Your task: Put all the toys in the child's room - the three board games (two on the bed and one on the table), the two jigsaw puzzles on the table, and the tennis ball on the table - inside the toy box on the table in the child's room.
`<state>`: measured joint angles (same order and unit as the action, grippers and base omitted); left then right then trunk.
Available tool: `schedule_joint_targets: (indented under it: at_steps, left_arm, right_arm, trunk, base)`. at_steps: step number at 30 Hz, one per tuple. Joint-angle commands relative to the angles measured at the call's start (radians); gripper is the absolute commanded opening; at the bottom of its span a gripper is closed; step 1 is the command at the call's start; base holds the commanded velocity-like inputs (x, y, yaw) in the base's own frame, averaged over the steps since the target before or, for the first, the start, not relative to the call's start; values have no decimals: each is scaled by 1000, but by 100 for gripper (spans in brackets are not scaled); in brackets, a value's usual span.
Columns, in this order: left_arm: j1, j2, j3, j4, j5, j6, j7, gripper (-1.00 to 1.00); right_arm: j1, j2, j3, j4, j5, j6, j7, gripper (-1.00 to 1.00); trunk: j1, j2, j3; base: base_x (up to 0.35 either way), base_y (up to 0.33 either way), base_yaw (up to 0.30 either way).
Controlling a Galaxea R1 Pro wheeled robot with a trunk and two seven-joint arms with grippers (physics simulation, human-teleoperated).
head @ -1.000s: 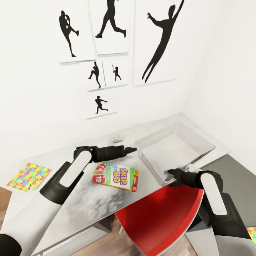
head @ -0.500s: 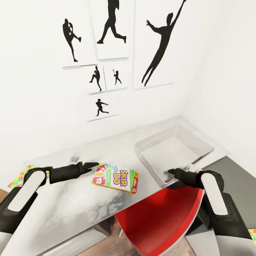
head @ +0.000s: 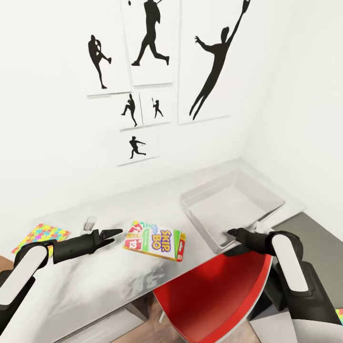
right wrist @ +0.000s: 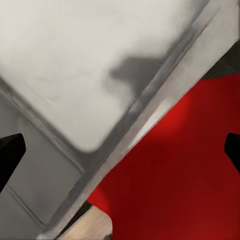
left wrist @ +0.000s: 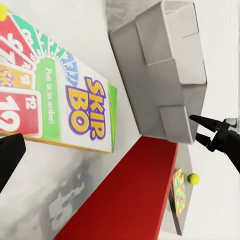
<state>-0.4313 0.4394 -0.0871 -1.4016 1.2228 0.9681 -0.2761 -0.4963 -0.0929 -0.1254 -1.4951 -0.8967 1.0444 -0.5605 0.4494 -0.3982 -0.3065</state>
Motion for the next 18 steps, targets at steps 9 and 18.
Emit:
schedule_joint_targets:
  at_steps: [9,18]
  left_arm:
    - [3,4,1,0,-7,3,-16,100]
    - [3,4,1,0,-7,4,-17,100]
  right_arm:
    - [30,0,-2,-4,-11,3,-8,100]
    - [48,-1,-4,-49,-16,3,-7,100]
  trunk:
    - [1,-2,13]
    - [1,-2,27]
  base:
    - [0,0,0]
    - [0,0,0]
